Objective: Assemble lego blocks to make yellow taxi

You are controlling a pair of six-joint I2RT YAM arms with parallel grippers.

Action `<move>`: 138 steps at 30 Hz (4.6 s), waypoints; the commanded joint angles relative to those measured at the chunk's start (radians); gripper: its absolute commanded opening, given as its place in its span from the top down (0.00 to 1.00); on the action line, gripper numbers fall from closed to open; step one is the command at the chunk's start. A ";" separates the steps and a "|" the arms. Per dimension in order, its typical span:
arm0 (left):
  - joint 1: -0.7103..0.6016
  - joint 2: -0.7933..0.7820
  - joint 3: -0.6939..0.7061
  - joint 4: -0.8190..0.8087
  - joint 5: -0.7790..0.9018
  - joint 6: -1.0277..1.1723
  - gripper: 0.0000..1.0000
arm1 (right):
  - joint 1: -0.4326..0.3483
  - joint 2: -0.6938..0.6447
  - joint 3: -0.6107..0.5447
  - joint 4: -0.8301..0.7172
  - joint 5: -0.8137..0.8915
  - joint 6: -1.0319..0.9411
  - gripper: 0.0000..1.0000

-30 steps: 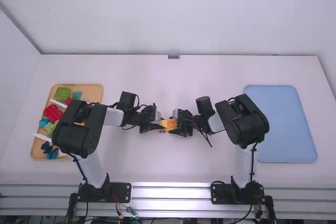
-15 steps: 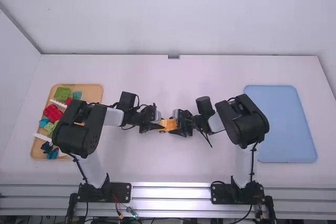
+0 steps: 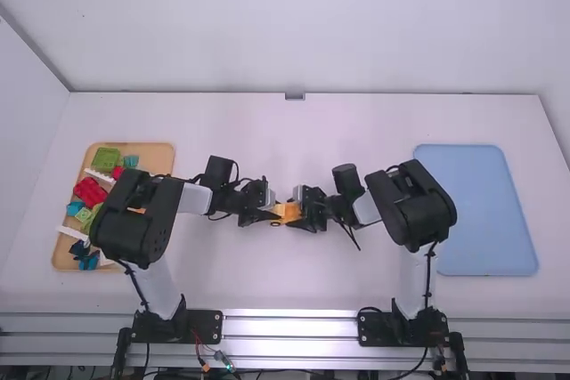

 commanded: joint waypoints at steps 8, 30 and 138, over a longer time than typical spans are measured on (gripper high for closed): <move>-0.004 0.017 -0.011 -0.012 -0.048 -0.006 0.72 | 0.001 0.014 -0.007 -0.004 -0.015 0.003 0.51; 0.068 -0.054 0.054 -0.108 0.203 -0.006 0.04 | 0.000 0.014 -0.007 -0.004 -0.009 0.006 0.51; 0.530 -0.420 0.110 -0.235 -0.314 -1.201 0.01 | 0.001 -0.462 -0.007 -0.446 0.382 0.003 0.01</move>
